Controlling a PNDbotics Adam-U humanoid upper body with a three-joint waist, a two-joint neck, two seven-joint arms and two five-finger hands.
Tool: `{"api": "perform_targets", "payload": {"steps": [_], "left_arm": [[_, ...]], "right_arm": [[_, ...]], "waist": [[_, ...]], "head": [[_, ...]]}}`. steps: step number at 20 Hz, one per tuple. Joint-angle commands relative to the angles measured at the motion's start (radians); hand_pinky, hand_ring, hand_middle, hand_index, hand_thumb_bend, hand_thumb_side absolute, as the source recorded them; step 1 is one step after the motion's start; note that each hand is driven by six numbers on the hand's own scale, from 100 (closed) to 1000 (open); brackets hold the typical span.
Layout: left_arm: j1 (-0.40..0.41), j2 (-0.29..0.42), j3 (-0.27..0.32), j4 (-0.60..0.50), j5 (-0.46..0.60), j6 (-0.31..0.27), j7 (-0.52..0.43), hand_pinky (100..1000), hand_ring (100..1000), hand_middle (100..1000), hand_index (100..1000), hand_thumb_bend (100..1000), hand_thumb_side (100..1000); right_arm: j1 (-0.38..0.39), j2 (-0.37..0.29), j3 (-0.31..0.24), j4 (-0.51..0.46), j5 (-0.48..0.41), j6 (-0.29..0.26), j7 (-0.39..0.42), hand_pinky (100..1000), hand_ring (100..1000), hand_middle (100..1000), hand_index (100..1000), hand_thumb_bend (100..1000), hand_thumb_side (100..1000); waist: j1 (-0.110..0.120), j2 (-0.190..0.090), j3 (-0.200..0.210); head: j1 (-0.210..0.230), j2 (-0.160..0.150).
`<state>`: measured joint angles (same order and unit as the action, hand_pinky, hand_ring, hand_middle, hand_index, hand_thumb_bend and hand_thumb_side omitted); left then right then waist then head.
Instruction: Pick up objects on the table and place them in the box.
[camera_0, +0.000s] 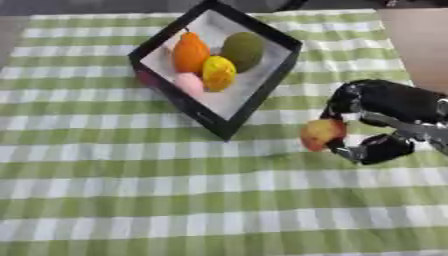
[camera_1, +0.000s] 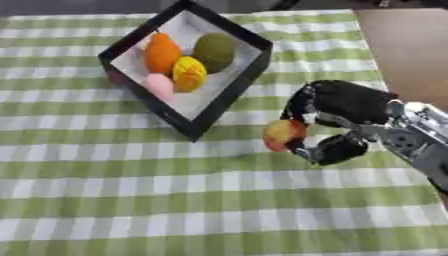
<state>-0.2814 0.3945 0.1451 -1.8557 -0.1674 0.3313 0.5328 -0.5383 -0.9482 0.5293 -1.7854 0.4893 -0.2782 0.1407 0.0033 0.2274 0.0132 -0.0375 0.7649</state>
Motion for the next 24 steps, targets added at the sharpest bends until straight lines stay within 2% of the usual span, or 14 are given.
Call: {"api": "perform_targets", "payload": {"steps": [1,7,12,15,17,20,24], "left_arm": [[-0.004,0.015,0.011,-0.021,0.002,0.000,0.003,780,684,639,769,274,427],[-0.003,0.017,0.010,-0.020,0.000,0.001,0.002,781,685,640,769,273,425],[0.000,0.019,0.011,-0.017,0.001,0.001,0.002,781,685,642,770,272,423],[0.001,0.019,0.011,-0.016,0.000,0.002,0.003,781,685,642,770,273,422],[0.000,0.019,0.011,-0.015,0.000,0.001,0.002,780,685,641,770,273,420],[-0.001,0.018,0.009,-0.012,0.001,0.002,0.000,780,685,642,770,274,419],[-0.006,0.015,0.007,-0.012,0.003,0.001,-0.001,781,685,642,770,275,419]], "right_arm": [[-0.049,-0.044,-0.037,-0.044,-0.039,0.020,-0.003,751,585,425,638,100,289],[-0.195,-0.042,-0.072,-0.075,-0.121,0.061,0.039,763,590,430,642,100,282],[-0.364,0.032,-0.094,-0.046,-0.182,0.115,0.080,770,592,429,643,100,251],[-0.480,0.122,-0.088,0.049,-0.166,0.134,0.102,772,594,430,644,100,241],[-0.552,0.194,-0.079,0.136,-0.156,0.128,0.113,774,591,429,642,100,223],[-0.653,0.303,-0.066,0.286,-0.118,0.090,0.120,788,605,439,647,100,250],[-0.753,0.449,-0.069,0.519,0.005,0.012,0.129,793,612,445,650,100,290]], "waist": [[0.000,-0.033,0.000],[-0.001,-0.037,-0.001],[0.002,-0.041,-0.003],[0.004,-0.045,-0.004],[0.007,-0.047,-0.003],[0.013,-0.047,0.001],[0.017,-0.045,0.009]], "head": [[0.003,0.005],[0.004,0.005],[0.002,0.005],[0.000,0.005],[-0.003,0.005],[-0.009,0.004],[-0.020,-0.005]]}}
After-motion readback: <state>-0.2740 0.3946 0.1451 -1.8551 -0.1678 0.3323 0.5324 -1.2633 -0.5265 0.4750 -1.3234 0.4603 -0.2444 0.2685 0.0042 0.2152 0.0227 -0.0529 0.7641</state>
